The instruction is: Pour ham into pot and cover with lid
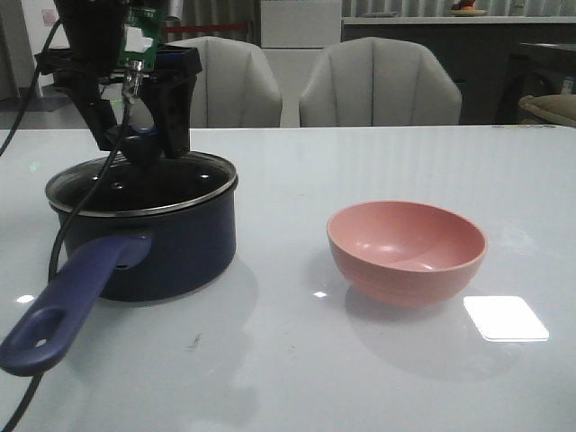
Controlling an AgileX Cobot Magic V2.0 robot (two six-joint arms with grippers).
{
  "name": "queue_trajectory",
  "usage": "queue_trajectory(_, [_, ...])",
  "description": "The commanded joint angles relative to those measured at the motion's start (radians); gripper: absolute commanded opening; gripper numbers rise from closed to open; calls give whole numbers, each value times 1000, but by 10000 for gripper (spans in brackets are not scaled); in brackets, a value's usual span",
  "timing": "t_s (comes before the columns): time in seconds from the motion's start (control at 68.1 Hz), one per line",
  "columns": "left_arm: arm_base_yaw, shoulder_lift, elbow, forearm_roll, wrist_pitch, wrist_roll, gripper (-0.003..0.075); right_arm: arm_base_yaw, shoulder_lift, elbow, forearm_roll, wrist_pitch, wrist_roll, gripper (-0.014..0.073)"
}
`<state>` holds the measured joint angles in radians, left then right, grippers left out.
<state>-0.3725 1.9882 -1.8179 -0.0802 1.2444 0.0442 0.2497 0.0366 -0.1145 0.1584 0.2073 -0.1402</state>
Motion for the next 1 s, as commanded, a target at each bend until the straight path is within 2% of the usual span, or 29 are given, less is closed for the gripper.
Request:
queue_trajectory(0.0, [-6, -56, -71, -4, 24, -2, 552, -4, 10, -28, -1, -84, -9, 148])
queue_trajectory(0.176, [-6, -91, -113, -41, -3, -2, 552, -4, 10, -28, -1, -84, -9, 148])
queue_trajectory(0.411, [-6, -114, -111, -80, 25, -2, 552, -4, 10, -28, -1, -84, -9, 148])
queue_trajectory(0.616, [-6, -235, -94, -81, 2, 2, 552, -4, 10, -28, -1, -84, -9, 148])
queue_trajectory(0.778, [-6, -408, 46, -79, -104, 25, 552, -4, 10, -28, -1, -84, -9, 148])
queue_trajectory(0.983, [-6, -660, 344, -85, -291, 27, 552, -4, 10, -28, -1, -84, -9, 148])
